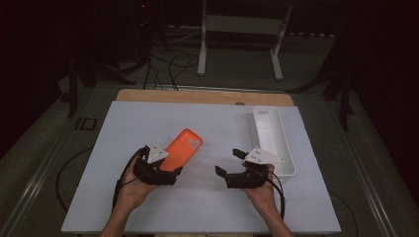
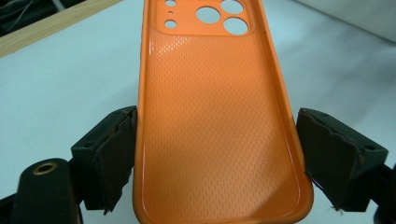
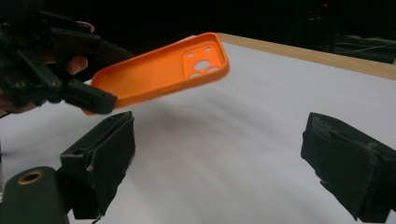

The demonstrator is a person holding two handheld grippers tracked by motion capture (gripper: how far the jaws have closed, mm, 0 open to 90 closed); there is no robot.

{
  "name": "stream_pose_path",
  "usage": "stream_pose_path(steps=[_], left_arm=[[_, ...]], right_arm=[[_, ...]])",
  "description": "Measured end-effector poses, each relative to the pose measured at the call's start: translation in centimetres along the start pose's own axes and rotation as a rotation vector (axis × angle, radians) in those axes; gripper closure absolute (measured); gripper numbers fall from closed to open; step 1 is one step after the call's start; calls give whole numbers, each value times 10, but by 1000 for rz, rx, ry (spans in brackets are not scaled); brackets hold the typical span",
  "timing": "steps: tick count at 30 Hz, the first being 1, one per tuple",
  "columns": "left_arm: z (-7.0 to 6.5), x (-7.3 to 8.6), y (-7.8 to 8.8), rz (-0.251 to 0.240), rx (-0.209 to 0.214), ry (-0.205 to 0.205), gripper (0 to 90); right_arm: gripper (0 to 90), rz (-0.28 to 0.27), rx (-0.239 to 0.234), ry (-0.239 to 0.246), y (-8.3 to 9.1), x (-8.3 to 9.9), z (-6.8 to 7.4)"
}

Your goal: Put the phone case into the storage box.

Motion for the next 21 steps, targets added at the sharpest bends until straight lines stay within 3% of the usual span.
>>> stream_pose_path(steps=[10,21], left_arm=[[-10,-8,1,-18,23,-19,164],[-23,-15,1,-37,51,-35,164]], right_arm=[[97,34,-21,-35,-22,-8,-8],[97,32,-67,-87,-38,-16,-10]])
Point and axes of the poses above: each handheld gripper's, and its own axes: y roughly backward along the jaws, x roughly out of its underside, z roughly to its left, the point moved 7 cm from there along -y, roughly forward along the jaws, and after that the axes turned 10 degrees about -x, right-handed, at the moved point
